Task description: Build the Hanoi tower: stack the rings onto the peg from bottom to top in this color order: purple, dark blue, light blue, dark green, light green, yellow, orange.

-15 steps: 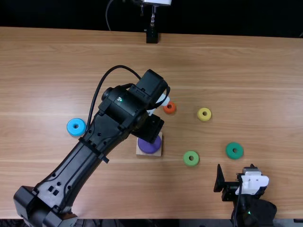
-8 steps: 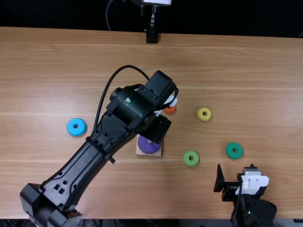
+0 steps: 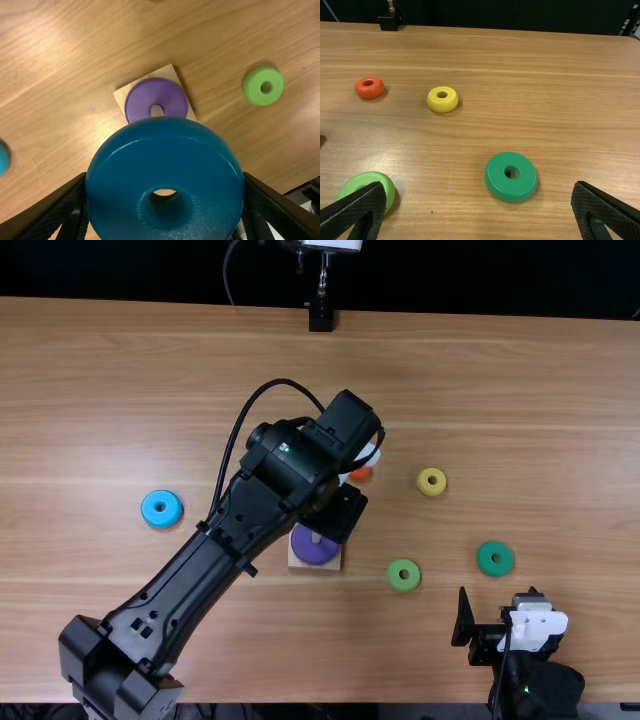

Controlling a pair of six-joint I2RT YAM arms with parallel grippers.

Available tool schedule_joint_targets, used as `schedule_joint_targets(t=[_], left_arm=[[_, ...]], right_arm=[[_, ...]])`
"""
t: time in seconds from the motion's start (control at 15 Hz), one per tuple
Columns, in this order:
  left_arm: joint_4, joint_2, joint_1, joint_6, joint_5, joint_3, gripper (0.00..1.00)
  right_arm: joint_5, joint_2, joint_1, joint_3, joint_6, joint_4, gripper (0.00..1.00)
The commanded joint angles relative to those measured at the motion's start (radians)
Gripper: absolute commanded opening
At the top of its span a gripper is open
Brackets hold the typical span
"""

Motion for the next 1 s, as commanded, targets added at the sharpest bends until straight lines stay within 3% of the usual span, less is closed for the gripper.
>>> schedule_joint_targets(t=[0.0, 0.27, 0.33, 0.4, 0.67, 0.73, 0.87, 0.93], left_arm=[[-0.003, 0.018, -0.012, -0.003, 0.003, 0.026, 0.0], [-0.001, 0.018, -0.012, -0.005, 0.003, 0.022, 0.0], [-0.003, 0.018, -0.013, -0.003, 0.003, 0.02, 0.02], [-0.001, 0.019, -0.013, -0.003, 0.005, 0.019, 0.12], [0.001, 0.022, -0.013, 0.004, 0.005, 0.015, 0.19], [0.023, 0.024, -0.018, 0.006, 0.009, 0.019, 0.36], [0.021, 0.024, -0.027, 0.004, 0.036, 0.019, 1.0], [0.01, 0.024, -0.024, 0.002, 0.038, 0.017, 1.0]], right_arm=[[0.009, -0.007, -0.012, -0.119, 0.0, -0.062, 1.0], [0.009, -0.007, -0.012, -0.119, 0.002, -0.062, 1.0], [0.009, -0.007, -0.012, -0.119, 0.002, -0.064, 1.0], [0.009, -0.007, -0.012, -0.119, 0.002, -0.062, 1.0], [0.009, -0.007, -0.012, -0.119, 0.002, -0.062, 1.0], [0.009, -0.007, -0.012, -0.119, 0.002, -0.062, 1.0], [0.009, -0.007, -0.012, -0.119, 0.002, -0.062, 1.0], [0.009, -0.007, -0.012, -0.119, 0.002, -0.062, 1.0]])
